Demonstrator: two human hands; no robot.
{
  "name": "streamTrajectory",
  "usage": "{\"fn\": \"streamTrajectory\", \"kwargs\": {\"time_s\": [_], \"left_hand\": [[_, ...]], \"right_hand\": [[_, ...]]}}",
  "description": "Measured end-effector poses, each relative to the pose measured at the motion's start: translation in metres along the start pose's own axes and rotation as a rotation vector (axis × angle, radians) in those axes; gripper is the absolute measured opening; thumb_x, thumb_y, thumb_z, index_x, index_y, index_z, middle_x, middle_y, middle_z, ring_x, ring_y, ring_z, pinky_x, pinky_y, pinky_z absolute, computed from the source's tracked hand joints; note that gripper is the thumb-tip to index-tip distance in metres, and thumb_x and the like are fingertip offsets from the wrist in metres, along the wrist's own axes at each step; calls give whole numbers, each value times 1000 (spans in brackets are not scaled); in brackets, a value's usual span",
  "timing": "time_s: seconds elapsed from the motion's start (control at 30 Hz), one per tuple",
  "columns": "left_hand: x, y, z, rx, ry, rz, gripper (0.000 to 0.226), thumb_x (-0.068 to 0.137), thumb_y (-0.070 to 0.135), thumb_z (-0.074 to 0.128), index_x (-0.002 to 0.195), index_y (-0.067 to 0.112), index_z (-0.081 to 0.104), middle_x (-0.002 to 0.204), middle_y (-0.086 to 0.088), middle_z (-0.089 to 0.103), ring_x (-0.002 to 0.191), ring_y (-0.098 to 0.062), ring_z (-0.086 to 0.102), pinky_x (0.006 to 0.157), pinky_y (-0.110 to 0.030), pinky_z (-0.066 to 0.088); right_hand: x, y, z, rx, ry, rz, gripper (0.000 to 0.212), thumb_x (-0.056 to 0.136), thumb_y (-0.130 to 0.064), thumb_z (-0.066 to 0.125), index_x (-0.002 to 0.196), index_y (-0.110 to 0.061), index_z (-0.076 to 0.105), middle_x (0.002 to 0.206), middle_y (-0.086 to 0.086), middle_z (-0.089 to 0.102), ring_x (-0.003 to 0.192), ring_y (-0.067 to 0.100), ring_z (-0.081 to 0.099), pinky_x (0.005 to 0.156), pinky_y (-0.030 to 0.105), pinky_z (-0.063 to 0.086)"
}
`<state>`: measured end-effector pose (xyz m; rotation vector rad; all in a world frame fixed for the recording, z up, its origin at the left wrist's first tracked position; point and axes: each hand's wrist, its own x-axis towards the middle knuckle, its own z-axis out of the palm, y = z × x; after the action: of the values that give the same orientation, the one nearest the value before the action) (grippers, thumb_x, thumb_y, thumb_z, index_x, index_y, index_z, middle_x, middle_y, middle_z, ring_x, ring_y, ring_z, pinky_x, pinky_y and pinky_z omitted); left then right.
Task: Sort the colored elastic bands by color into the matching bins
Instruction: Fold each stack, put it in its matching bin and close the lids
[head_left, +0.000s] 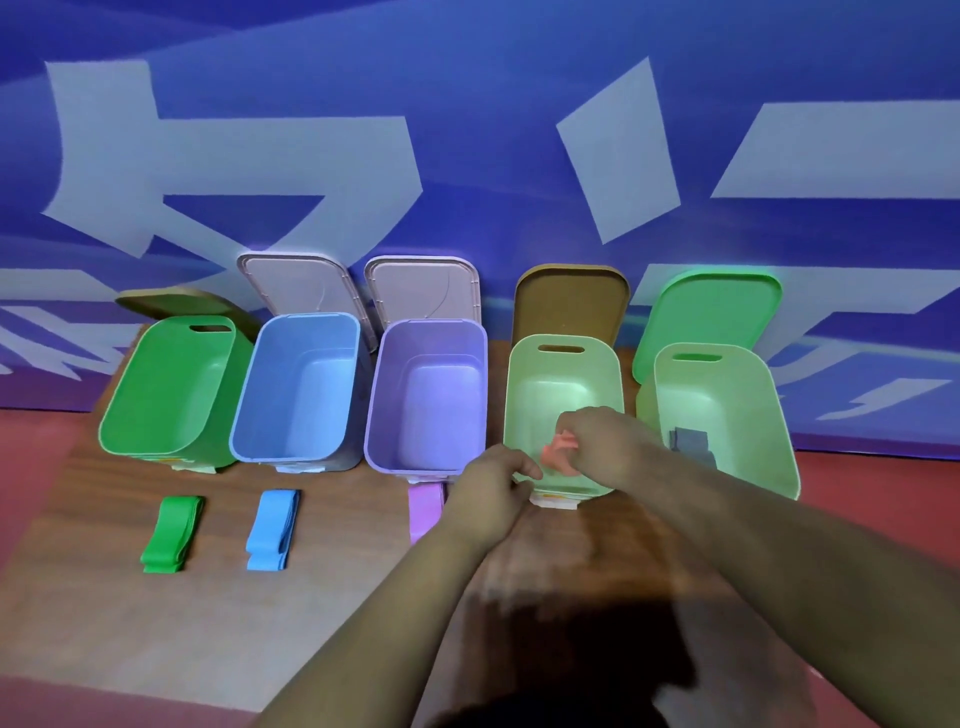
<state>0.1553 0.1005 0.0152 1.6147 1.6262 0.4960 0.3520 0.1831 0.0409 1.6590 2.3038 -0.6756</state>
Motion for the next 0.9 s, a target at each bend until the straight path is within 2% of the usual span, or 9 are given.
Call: {"fn": "streamTrajectory", "kwargs": {"time_s": [0.07, 0.2, 0.27, 0.4, 0.53, 0.63, 0.77, 0.83, 0.9], "left_hand": [[2, -2, 0, 2, -19, 26, 24, 87, 4, 70, 96, 25, 75, 102, 11, 66, 75, 6, 55, 77, -19, 45], [2, -4, -1, -26, -32, 30, 18, 91, 8, 69, 91, 26, 73, 99, 10, 67, 74, -2, 57, 76, -23, 49], [-2, -4, -3, -68, -34, 43, 17, 93, 8, 67, 96, 24, 74, 100, 11, 67, 81, -4, 61, 78, -21, 49], [-18, -3, -12, -210, -23, 14, 27, 95, 3, 61, 105, 24, 75, 99, 12, 67, 85, -7, 63, 80, -15, 48], [-39, -8, -22, -310, -66, -51, 33, 95, -2, 56, 107, 22, 75, 105, 7, 73, 90, -7, 65, 83, -12, 48], [-49, -23, -29, -319, -98, -164, 32, 94, 0, 56, 104, 23, 76, 99, 9, 75, 86, -10, 67, 83, -22, 54], [-52, -55, -34, -249, -44, -365, 19, 96, 11, 59, 93, 23, 74, 83, 10, 72, 67, -17, 68, 71, -31, 56], [-46, -76, -36, -118, 52, -456, 14, 94, 14, 61, 85, 22, 69, 87, 3, 71, 74, -28, 70, 70, -32, 53], [-39, -99, -36, 4, 117, -538, 7, 89, 16, 61, 82, 17, 63, 91, -9, 70, 84, -35, 67, 67, -31, 44]], "right_hand": [[8, -4, 5, -69, -101, -11, 35, 91, -29, 63, 126, -31, 65, 121, -1, 68, 112, 23, 64, 80, 34, 53], [26, -11, 17, -140, -216, -14, 30, 96, -32, 59, 125, -30, 65, 119, 1, 69, 106, 25, 65, 83, 36, 56], [35, -13, 19, -149, -224, 7, 28, 96, -31, 59, 123, -31, 66, 118, 1, 69, 104, 26, 65, 81, 37, 56], [52, -10, 24, -139, -219, 47, 36, 90, -16, 60, 124, -28, 67, 117, 3, 68, 103, 29, 65, 78, 34, 52], [62, -5, 33, -93, -191, 57, 42, 95, -18, 58, 135, -28, 64, 125, 4, 67, 111, 30, 65, 90, 38, 55], [63, -9, 37, -43, -147, 66, 46, 96, -14, 60, 140, -28, 62, 127, 6, 63, 111, 32, 64, 92, 39, 55], [58, -13, 37, 24, -73, 92, 45, 95, -20, 61, 139, -26, 61, 122, 6, 52, 105, 33, 64, 94, 42, 56], [52, -18, 34, 66, -34, 112, 42, 93, -24, 62, 135, -23, 64, 121, 7, 51, 104, 33, 64, 96, 44, 56], [42, -26, 31, 130, 36, 131, 36, 93, -25, 62, 128, -21, 68, 121, 8, 53, 105, 32, 64, 96, 43, 55]]}}
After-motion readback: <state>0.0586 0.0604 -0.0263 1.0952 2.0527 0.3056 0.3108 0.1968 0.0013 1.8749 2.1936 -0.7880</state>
